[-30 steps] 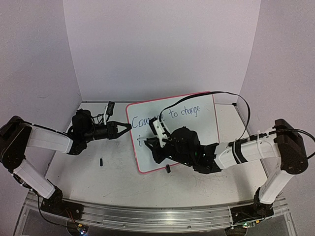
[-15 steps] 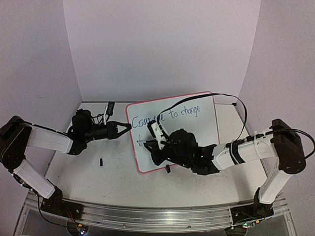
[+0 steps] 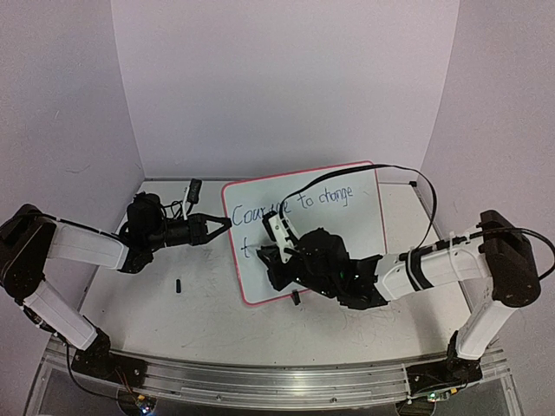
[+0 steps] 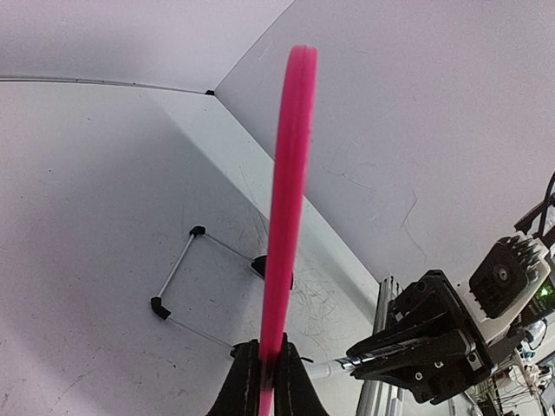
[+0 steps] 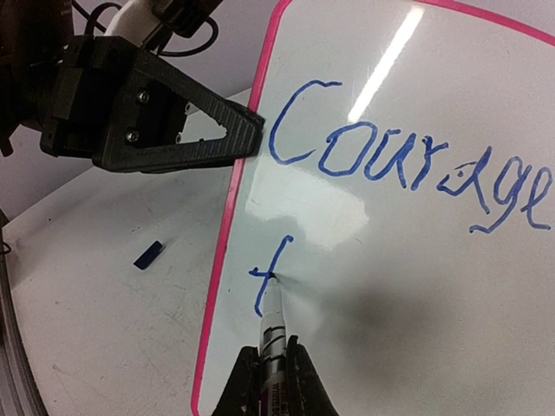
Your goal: Write a sentence on the whiteboard
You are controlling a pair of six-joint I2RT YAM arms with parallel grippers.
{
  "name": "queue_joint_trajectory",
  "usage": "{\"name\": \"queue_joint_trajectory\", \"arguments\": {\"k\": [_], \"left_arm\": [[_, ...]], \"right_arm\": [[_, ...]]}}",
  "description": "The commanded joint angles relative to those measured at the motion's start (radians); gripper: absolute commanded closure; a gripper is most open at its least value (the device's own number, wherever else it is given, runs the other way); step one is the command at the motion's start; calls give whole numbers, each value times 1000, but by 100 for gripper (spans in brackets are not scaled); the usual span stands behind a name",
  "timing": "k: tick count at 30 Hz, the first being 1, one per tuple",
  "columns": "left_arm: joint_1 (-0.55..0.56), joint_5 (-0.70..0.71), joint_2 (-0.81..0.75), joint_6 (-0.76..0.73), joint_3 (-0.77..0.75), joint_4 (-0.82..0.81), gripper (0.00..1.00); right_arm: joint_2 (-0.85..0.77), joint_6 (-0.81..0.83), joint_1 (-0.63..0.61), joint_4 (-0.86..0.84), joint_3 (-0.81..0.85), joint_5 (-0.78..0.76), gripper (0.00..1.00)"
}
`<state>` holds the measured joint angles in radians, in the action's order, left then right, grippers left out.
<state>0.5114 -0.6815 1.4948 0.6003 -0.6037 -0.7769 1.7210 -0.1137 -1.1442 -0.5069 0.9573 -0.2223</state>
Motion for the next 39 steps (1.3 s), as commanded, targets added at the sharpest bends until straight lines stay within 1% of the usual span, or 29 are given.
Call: {"name": "queue_joint_trajectory", "arguments": {"k": [1, 4, 8, 12, 21, 39], "left_arm": [[9, -35, -27, 24, -31, -43, 100], [9, -36, -25, 24, -33, -43, 100], [9, -37, -22, 25, -32, -43, 100], [9, -36, -24, 26, -30, -44, 100], [9, -36, -32, 28, -25, -43, 100], [9, -39, -28, 23, -30, -43, 100]], "right_arm": [[-51, -18, 10, 15, -17, -74, 100], [-83, -14, 10, 1, -29, -55, 100], [-148, 4, 11, -88, -82, 48, 100], [-92, 14, 34, -78, -40, 71, 100], [-57, 19, 49, -78, 7, 61, 100], [-31, -1, 57, -49, 7, 40, 100]]}}
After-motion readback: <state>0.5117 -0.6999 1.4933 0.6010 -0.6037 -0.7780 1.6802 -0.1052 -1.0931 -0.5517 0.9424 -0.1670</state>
